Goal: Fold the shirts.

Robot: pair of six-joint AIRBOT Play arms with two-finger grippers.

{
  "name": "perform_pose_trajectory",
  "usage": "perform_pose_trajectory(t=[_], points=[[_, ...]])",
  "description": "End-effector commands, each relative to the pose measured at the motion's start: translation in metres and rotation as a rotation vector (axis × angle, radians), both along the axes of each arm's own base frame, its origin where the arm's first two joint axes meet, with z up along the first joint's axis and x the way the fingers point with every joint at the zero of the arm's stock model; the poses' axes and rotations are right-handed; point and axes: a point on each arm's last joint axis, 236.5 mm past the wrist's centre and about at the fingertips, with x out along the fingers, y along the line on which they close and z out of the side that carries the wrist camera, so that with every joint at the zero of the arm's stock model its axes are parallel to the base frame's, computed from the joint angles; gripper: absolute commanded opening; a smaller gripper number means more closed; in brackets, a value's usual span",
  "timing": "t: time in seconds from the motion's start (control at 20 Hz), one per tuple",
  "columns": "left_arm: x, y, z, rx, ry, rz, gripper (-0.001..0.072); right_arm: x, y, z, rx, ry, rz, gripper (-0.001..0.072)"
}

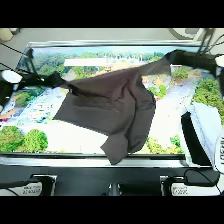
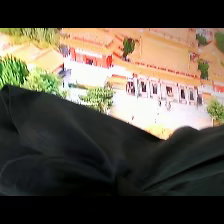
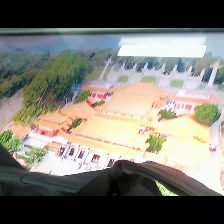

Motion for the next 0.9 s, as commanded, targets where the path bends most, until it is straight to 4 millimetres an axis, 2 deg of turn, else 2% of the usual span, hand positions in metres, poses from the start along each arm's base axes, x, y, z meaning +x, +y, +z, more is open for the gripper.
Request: perform_pose_trajectory(t=[0.0,0.05,0.1,0.15,0.25,0.3,0.35,0.4,0.5,0.6,0.7,0.85], points=[[-0.004,-0.017,-0.044,-0.076,0.133,-0.023,0.017,-0.002,0.024,-0.041,0.04,0.114,0.071,0.0142],[-0.005,-0.012,-0.041,-0.076,0.141,-0.031,0.0465,-0.006,0.021,-0.037,0.04,0.114,0.076,0.0325],[-0.008,0.001,-0.035,-0.056,0.153,-0.043,0.0667,-0.016,0.017,-0.03,0.032,0.117,0.103,0.0458],[-0.014,0.024,-0.031,-0.001,0.178,-0.06,0.0656,-0.031,0.013,-0.023,0.019,0.128,0.144,0.0504],[-0.036,0.082,-0.035,0.138,0.274,-0.058,0.0633,-0.082,0.005,-0.019,-0.013,0.222,0.262,0.0505],[-0.052,0.113,-0.043,0.193,0.357,-0.01,0.0545,-0.111,-0.002,-0.026,-0.066,0.307,0.315,0.0505],[-0.069,0.137,-0.054,0.227,0.442,0.043,0.0495,-0.138,-0.011,-0.038,-0.149,0.398,0.346,0.0505],[-0.084,0.15,-0.068,0.229,0.513,0.076,0.0497,-0.161,-0.018,-0.052,-0.235,0.475,0.36,0.0504],[-0.11,0.151,-0.097,0.198,0.609,0.08,0.0506,-0.2,-0.027,-0.08,-0.395,0.592,0.373,0.0503],[-0.127,0.147,-0.126,0.181,0.661,0.09,0.0506,-0.231,-0.012,-0.1,-0.387,0.638,0.407,0.0503],[-0.13,0.136,-0.143,0.133,0.66,0.111,0.0506,-0.253,0.01,-0.115,-0.3,0.667,0.438,0.0503],[-0.122,0.124,-0.156,0.065,0.623,0.141,0.0506,-0.268,0.018,-0.138,-0.247,0.716,0.439,0.0499]])
